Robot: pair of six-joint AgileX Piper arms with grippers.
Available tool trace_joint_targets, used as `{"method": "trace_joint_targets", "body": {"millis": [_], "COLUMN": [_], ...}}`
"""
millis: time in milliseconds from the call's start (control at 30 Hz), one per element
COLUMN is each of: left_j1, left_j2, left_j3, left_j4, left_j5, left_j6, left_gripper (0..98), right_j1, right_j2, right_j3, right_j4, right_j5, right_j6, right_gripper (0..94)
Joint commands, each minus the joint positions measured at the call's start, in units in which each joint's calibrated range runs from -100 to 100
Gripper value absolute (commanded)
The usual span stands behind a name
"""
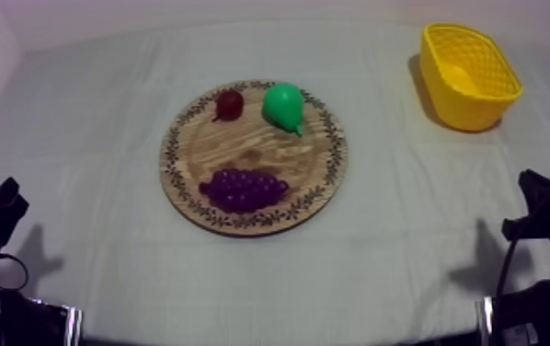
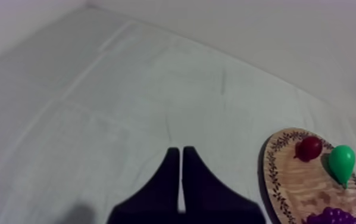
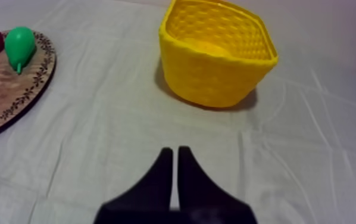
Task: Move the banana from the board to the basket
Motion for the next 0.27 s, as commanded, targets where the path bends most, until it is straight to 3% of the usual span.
{"method": "trace_joint_targets", "body": {"millis": [0,233], "left_j1": [0.0,0.0], "left_j2": [0.0,0.0], "left_j3": [0.0,0.0], "left_j4": [-0.03,-0.03], "left_j5": [0.0,0.0], "left_j6": [0.0,0.0], "left_gripper": [0.1,0.1], "right_j1": [0.0,0.0], "right_j2": [0.0,0.0], "right_j3": [0.0,0.0], "right_j4": [0.0,0.0], "right_j5": [0.0,0.0], "right_j6": [0.0,0.1], "right_gripper": [0.7,0.7]}}
